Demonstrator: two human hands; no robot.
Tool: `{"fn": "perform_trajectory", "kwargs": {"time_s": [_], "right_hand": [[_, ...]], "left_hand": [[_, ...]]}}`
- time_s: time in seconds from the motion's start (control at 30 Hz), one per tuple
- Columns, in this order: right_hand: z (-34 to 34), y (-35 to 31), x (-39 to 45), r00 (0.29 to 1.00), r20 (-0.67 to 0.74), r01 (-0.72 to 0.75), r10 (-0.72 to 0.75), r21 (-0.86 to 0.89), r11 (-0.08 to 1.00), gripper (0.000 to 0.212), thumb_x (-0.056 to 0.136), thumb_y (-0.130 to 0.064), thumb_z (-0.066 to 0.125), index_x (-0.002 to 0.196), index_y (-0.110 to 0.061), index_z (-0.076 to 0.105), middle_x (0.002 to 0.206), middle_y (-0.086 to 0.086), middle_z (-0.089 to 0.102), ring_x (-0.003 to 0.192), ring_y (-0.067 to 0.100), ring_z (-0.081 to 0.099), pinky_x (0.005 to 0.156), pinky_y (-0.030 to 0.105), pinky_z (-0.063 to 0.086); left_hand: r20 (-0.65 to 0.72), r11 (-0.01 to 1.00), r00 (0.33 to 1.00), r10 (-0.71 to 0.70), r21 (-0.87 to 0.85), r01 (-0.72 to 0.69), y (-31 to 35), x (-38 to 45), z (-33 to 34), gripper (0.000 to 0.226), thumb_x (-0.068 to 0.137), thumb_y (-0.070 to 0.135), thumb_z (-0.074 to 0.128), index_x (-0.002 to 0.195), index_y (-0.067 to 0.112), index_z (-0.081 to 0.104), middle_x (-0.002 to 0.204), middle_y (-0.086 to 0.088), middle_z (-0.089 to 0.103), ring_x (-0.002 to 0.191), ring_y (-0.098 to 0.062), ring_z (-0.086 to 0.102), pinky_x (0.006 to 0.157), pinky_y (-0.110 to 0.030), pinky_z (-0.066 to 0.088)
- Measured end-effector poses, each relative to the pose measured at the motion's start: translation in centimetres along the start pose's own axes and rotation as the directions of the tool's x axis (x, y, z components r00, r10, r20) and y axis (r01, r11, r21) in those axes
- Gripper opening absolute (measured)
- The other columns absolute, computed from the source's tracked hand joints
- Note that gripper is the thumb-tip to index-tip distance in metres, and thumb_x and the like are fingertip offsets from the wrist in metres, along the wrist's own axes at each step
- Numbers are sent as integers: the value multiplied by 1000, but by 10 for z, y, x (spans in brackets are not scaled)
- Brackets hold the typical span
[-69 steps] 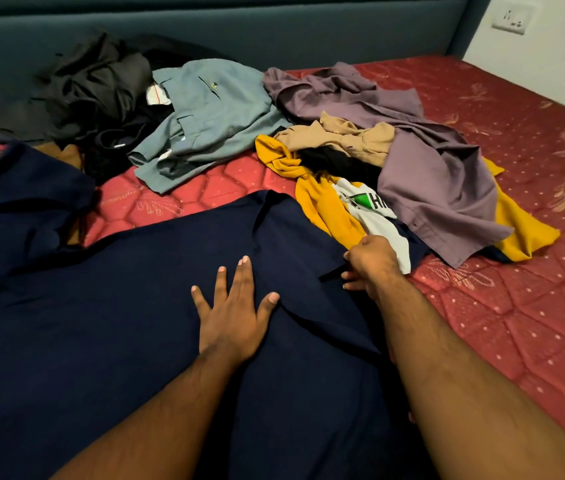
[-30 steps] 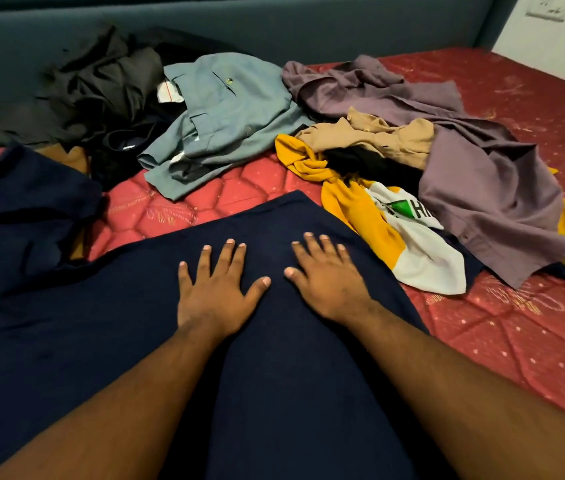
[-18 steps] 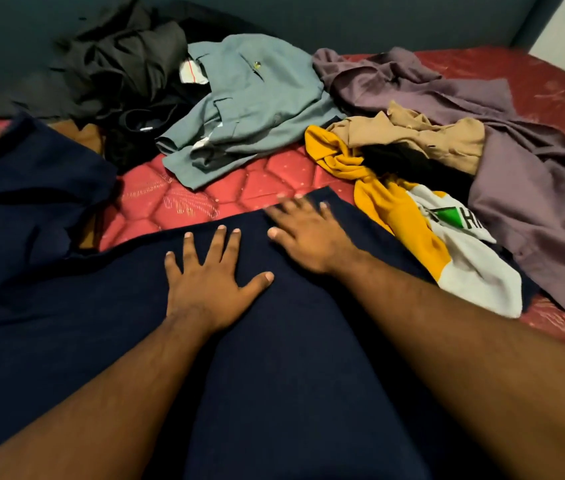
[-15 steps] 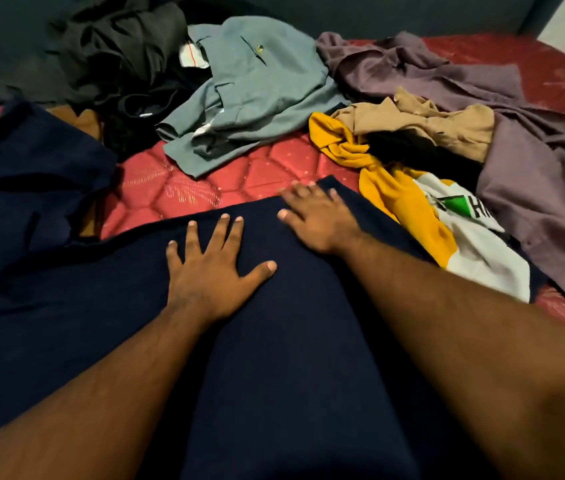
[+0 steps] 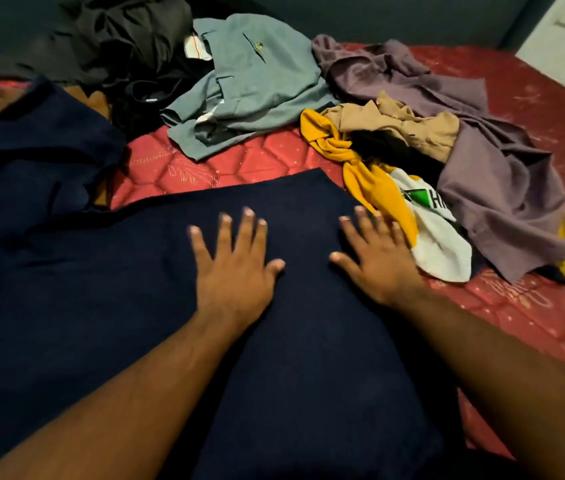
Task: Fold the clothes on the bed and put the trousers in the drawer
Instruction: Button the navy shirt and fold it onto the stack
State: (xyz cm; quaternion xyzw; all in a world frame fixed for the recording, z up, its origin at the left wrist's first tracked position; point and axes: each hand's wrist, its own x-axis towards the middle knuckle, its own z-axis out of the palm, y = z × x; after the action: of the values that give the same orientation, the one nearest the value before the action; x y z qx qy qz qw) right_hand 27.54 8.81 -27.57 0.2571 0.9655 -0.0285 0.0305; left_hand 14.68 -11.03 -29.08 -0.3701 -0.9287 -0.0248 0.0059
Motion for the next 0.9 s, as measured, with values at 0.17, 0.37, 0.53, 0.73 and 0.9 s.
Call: {"fn": "perform_trajectory", "kwargs": {"time_s": [0.17,0.37,0.53,0.73,0.9], "right_hand": [[20,24,-40,995,45,87,-89,52,995,97,71,-91,-1,153,-40,9,162,-7,8,149,22,12,119,48,13],[-1,-23,-64,997,46,63,-65,41,997,86,80,-84,18,152,-43,-4,162,-8,-10,150,21,-4,116,57,3],[-1,-25,-101,909,371,210,-192,-9,978,102,68,-90,38,145,-52,-17,158,-16,-23,148,20,-16,114,63,-5],[-43,73,-149,905,291,-391,310,285,875,106,63,-48,86,148,-22,29,148,10,38,133,31,40,106,47,38],[-34,75,-197,727,680,-616,96,584,529,50,56,-45,91,78,-9,63,77,6,69,67,14,65,60,24,51]], "left_hand": [[107,995,993,48,-87,-39,-35,-53,8,87,82,79,2,156,33,9,163,12,9,150,-20,10,118,-54,9],[148,989,982,-114,-73,126,-55,-98,1,82,87,79,5,155,34,-4,164,7,-10,150,-30,-5,112,-68,1],[181,994,980,87,-84,-73,-40,-165,9,88,84,78,4,157,29,9,163,12,6,151,-19,6,118,-58,5],[245,989,966,-85,-96,112,-52,-211,-15,91,79,86,2,153,35,-13,161,14,-17,149,-28,-16,109,-70,-5],[211,966,957,202,-205,-158,49,-213,-11,83,81,80,-5,153,39,-11,162,15,-14,149,-21,-19,109,-68,-13]]}}
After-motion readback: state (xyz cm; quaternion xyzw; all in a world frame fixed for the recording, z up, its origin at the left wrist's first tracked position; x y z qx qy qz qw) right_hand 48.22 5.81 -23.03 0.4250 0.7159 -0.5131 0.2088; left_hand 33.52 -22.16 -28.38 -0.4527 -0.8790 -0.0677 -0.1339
